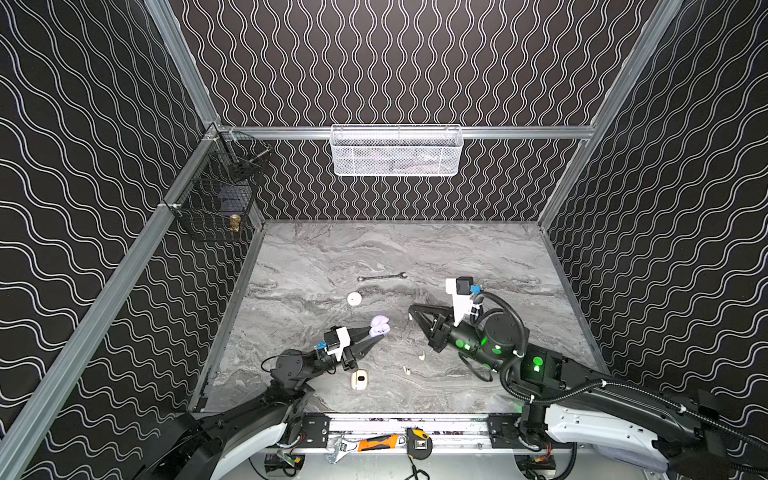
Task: Insert the wireless bluetooth earbuds into the charging case
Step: 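Carry the purple earbud over the open purple case held by the left gripper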
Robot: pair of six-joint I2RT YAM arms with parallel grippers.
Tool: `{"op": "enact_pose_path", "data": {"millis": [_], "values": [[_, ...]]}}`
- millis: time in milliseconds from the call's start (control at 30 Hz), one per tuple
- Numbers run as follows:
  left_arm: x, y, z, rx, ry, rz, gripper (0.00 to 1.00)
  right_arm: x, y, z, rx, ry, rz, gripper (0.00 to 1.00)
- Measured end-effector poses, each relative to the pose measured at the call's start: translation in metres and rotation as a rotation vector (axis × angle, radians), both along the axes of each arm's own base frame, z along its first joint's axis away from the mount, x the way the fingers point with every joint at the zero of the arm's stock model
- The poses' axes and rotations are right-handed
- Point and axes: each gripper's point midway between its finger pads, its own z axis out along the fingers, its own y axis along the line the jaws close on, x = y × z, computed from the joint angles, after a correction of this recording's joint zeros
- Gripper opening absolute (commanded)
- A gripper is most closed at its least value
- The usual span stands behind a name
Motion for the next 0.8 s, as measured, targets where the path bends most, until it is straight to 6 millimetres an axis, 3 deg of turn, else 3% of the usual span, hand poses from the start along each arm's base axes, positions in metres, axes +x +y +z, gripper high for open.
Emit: {"op": "enact_pose_path", "data": {"millis": [433,800], "values": [[-0.010,0.000,0.011,-0.052,-0.030,-0.052,0.00,-0.026,0.020,-0.010,0.171,-0.137,0.086,0.04],[-0.017,0.003,0.022,-0.085,-0.062,-0.071,0.00,-0.030,0.032,-0.007,0.232,-0.189,0.107,0.03]]}}
